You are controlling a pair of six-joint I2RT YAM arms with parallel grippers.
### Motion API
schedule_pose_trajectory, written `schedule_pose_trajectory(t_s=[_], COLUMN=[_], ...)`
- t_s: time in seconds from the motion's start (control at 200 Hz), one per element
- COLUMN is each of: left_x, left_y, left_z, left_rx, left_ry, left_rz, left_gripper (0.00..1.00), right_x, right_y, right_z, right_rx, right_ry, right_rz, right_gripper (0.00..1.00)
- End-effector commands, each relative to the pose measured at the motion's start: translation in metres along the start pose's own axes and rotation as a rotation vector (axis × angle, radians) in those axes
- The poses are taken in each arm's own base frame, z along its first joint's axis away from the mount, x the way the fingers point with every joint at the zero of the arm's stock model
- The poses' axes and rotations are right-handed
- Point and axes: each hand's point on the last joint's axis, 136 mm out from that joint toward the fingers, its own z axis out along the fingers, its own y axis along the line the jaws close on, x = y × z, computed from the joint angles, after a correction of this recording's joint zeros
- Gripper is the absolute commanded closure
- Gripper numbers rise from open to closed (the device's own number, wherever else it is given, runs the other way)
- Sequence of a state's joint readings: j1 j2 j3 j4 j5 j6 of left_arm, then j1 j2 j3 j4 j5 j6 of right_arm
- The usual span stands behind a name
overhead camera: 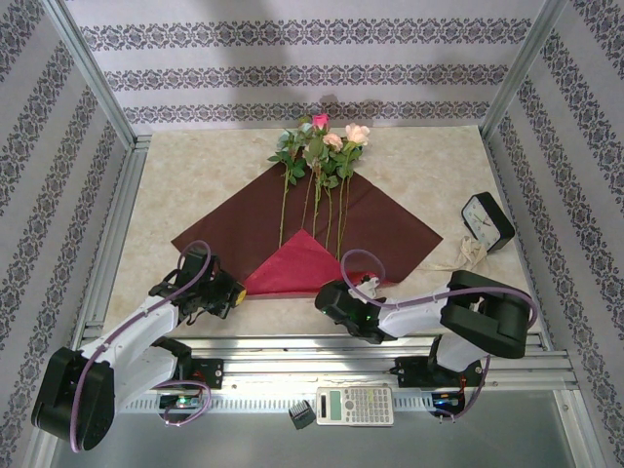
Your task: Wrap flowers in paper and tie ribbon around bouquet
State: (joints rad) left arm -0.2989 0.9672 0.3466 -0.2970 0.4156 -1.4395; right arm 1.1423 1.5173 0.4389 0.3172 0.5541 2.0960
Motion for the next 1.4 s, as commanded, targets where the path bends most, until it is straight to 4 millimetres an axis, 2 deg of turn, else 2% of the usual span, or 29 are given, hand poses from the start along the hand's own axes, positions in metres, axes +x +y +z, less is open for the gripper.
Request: schedule_pose_trajectory(t_s=[0.0, 0.035, 0.06, 0.095, 0.13, 0.19, 0.21, 0.235, 0.28, 0.295, 0.415, 0.445, 0.455, 0.46, 0.465, 0.505, 0.54, 0.58, 0.619, 0.644, 0.669, 0.799, 0.859, 0.899, 0.924, 0.969, 1.359, 1.394], left_x=[-0.005, -0.005, -0.005, -0.005, -0.006, -0.006, -0.006, -0.006, -0.006, -0.006, -0.006, -0.006, -0.006, -0.006, -0.006, -0.006, -0.006, -0.006, -0.006, -0.006, -0.006, -0.006, -0.006, -0.006, -0.006, -0.006, -0.008, -0.007], left_y=[0.006, 0.006, 0.007, 0.006, 0.007, 0.007, 0.007, 0.007, 0.006, 0.006, 0.007, 0.007, 0.007, 0.007, 0.007, 0.007, 0.007, 0.007, 0.007, 0.007, 0.006, 0.006, 0.006, 0.007, 0.007, 0.008, 0.012, 0.013], left_z=[-0.004, -0.004, -0.004, -0.004, -0.004, -0.003, -0.004, -0.003, -0.004, -0.003, -0.003, -0.003, -0.003, -0.003, -0.003, -0.003, -0.003, -0.002, -0.002, -0.002, -0.002, -0.001, -0.001, -0.001, -0.001, 0.000, 0.004, 0.004], left_rx=[-0.027, -0.026, -0.028, -0.027, -0.028, -0.029, -0.028, -0.029, -0.026, -0.027, -0.030, -0.031, -0.032, -0.032, -0.032, -0.030, -0.032, -0.031, -0.031, -0.032, -0.031, -0.031, -0.031, -0.033, -0.032, -0.034, -0.039, -0.040], left_ry=[-0.031, -0.032, -0.032, -0.031, -0.032, -0.031, -0.031, -0.031, -0.032, -0.032, -0.032, -0.031, -0.031, -0.032, -0.032, -0.031, -0.031, -0.030, -0.030, -0.031, -0.030, -0.027, -0.028, -0.029, -0.028, -0.027, -0.029, -0.027], left_rz=[0.003, 0.003, 0.003, 0.004, 0.003, 0.005, 0.004, 0.004, 0.006, 0.005, 0.007, 0.006, 0.006, 0.006, 0.006, 0.005, 0.006, 0.007, 0.007, 0.006, 0.007, 0.005, 0.007, 0.008, 0.007, 0.009, 0.031, 0.031], left_gripper=[1.00, 1.00, 1.00, 1.00, 1.00, 1.00, 1.00, 1.00, 1.00, 1.00, 1.00, 1.00, 1.00, 1.00, 1.00, 1.00, 1.00, 1.00, 1.00, 1.00, 1.00, 1.00, 1.00, 1.00, 1.00, 1.00, 1.00, 1.00], right_x=[-0.023, -0.025, -0.027, -0.030, -0.033, -0.040, -0.042, -0.045, -0.051, -0.053, -0.065, -0.068, -0.070, -0.070, -0.071, -0.075, -0.078, -0.080, -0.088, -0.091, -0.093, -0.098, -0.100, -0.101, -0.101, -0.100, -0.091, -0.091], right_y=[-0.004, -0.005, -0.006, -0.008, -0.010, -0.014, -0.015, -0.017, -0.020, -0.021, -0.023, -0.022, -0.023, -0.023, -0.022, -0.023, -0.025, -0.023, -0.036, -0.039, -0.040, -0.043, -0.044, -0.046, -0.046, -0.046, -0.054, -0.055], right_z=[-0.005, -0.006, -0.007, -0.009, -0.010, -0.013, -0.013, -0.015, -0.017, -0.018, -0.024, -0.026, -0.027, -0.027, -0.028, -0.031, -0.032, -0.033, -0.034, -0.035, -0.036, -0.037, -0.039, -0.039, -0.038, -0.037, -0.032, -0.032], right_rx=[0.007, 0.012, 0.019, 0.032, 0.039, 0.057, 0.062, 0.067, 0.074, 0.079, 0.096, 0.098, 0.102, 0.102, 0.102, 0.115, 0.122, 0.120, 0.147, 0.150, 0.151, 0.165, 0.181, 0.188, 0.190, 0.194, 0.261, 0.271], right_ry=[-0.071, -0.075, -0.078, -0.083, -0.087, -0.098, -0.103, -0.108, -0.122, -0.127, -0.148, -0.152, -0.156, -0.156, -0.157, -0.165, -0.170, -0.168, -0.180, -0.183, -0.187, -0.193, -0.195, -0.196, -0.194, -0.188, -0.157, -0.151], right_rz=[0.026, 0.022, 0.019, 0.018, 0.015, 0.009, 0.010, 0.008, 0.003, 0.002, -0.001, -0.006, -0.012, -0.012, -0.012, -0.014, -0.018, -0.009, -0.015, -0.011, -0.008, -0.013, -0.017, -0.023, -0.027, -0.027, -0.020, -0.026], right_gripper=[0.96, 0.81, 0.75, 0.67, 0.66, 0.67, 0.70, 0.78, 0.98, 1.00, 1.00, 0.91, 0.84, 0.84, 0.77, 0.67, 0.65, 0.68, 0.78, 0.93, 1.00, 1.00, 0.80, 0.77, 0.81, 1.00, 1.00, 0.90])
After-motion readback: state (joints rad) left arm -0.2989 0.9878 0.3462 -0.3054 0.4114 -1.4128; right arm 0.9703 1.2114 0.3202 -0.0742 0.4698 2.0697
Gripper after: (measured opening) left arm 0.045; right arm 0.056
